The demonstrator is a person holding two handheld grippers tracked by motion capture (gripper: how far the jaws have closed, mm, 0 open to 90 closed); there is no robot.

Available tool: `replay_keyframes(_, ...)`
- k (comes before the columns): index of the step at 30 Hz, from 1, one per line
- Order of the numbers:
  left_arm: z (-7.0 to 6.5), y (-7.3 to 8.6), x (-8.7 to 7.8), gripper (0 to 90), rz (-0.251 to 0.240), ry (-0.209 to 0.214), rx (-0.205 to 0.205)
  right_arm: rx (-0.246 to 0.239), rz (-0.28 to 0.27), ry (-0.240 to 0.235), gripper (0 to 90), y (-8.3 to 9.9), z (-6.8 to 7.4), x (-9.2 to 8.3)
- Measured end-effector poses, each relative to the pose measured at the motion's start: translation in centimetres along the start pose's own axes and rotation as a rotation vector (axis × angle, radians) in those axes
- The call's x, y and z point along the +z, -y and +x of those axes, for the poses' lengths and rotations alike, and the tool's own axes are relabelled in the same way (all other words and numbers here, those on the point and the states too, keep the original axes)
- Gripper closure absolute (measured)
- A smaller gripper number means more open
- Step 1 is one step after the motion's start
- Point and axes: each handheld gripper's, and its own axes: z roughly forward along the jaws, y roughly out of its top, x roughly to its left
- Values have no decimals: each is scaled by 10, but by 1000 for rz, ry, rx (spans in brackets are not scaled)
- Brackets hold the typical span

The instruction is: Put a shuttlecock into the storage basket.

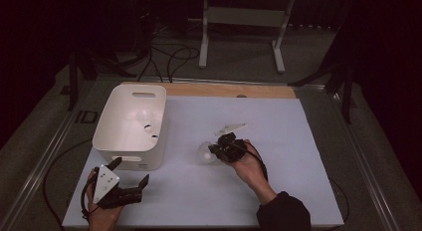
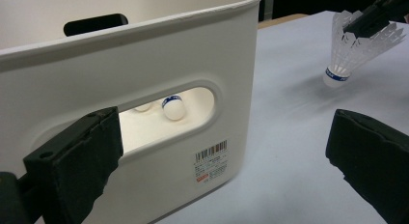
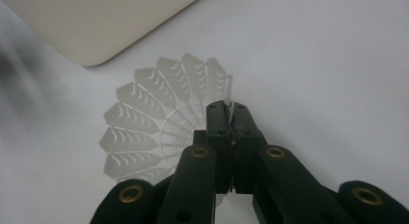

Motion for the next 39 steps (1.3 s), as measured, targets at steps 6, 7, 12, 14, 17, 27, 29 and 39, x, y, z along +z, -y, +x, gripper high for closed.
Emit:
replay_keyframes(6, 0, 0, 0, 2, 0, 0, 0, 1, -6, 5, 888, -3, 0, -3)
replay_keyframes(7, 0, 0, 0, 2, 0, 0, 0, 0, -6, 3, 889, -3, 0, -3)
replay_keyframes(12, 0, 0, 0, 2, -1, 0, 0, 2, -15, 7, 888, -6, -1, -4)
replay_keyframes(14, 0, 0, 0, 2, -1, 0, 0, 6, -17, 8, 888, -6, 0, -5)
replay_keyframes(17, 0, 0, 0, 2, 0, 1, 0, 8, -23, 10, 888, -8, -1, -6)
replay_keyframes(27, 0, 0, 0, 2, 0, 1, 1, 15, -39, 12, 889, -14, -1, -11)
replay_keyframes(29, 0, 0, 0, 2, 1, 1, 1, 13, -43, 14, 889, -14, -2, -11)
replay_keyframes(39, 0, 0, 0, 2, 1, 1, 1, 16, -54, 22, 888, -19, -2, -14)
